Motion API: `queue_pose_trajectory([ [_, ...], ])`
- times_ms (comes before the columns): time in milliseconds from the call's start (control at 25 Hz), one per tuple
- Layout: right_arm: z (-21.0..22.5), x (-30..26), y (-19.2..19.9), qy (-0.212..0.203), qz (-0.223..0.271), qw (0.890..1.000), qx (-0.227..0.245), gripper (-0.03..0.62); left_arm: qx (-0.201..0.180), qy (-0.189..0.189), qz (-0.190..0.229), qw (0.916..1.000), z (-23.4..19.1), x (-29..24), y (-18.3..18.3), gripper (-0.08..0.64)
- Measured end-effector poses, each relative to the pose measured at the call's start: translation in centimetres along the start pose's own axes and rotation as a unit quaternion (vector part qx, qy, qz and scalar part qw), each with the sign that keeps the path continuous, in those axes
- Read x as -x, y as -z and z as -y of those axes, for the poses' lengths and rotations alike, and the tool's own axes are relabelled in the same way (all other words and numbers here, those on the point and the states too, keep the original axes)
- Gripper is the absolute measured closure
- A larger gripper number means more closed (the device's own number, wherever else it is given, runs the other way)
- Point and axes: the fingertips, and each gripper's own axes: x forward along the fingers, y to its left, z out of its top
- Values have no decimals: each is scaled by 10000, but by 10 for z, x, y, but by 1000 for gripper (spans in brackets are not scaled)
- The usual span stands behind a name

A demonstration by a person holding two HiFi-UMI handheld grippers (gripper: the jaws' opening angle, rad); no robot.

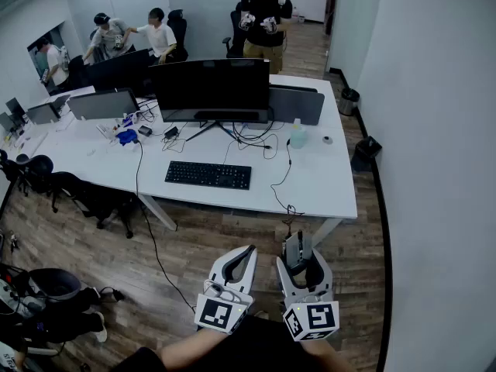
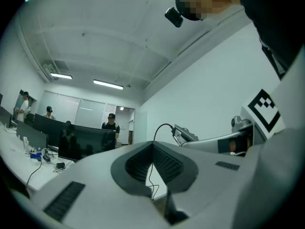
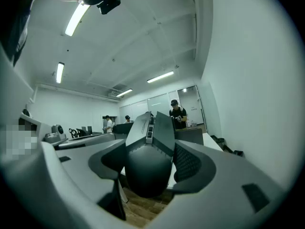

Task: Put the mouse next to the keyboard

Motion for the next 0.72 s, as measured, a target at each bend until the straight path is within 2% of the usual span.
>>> queue_pose_trajectory([
  [120, 8, -1, -4, -19, 74, 9999, 95, 285, 92, 108, 311, 9994, 7, -6, 0, 548],
  [240, 14, 3, -6, -34, 105, 9999, 16, 285, 232, 102, 68, 9997, 10, -5, 9, 548],
  [480, 23, 0, -5, -49, 21, 9999, 106, 284, 276, 54, -19, 9996, 6, -6, 18, 548],
  [720, 30, -23, 5, -37, -138, 9999, 67, 284, 487, -35, -75, 9988, -14, -19, 34, 548],
])
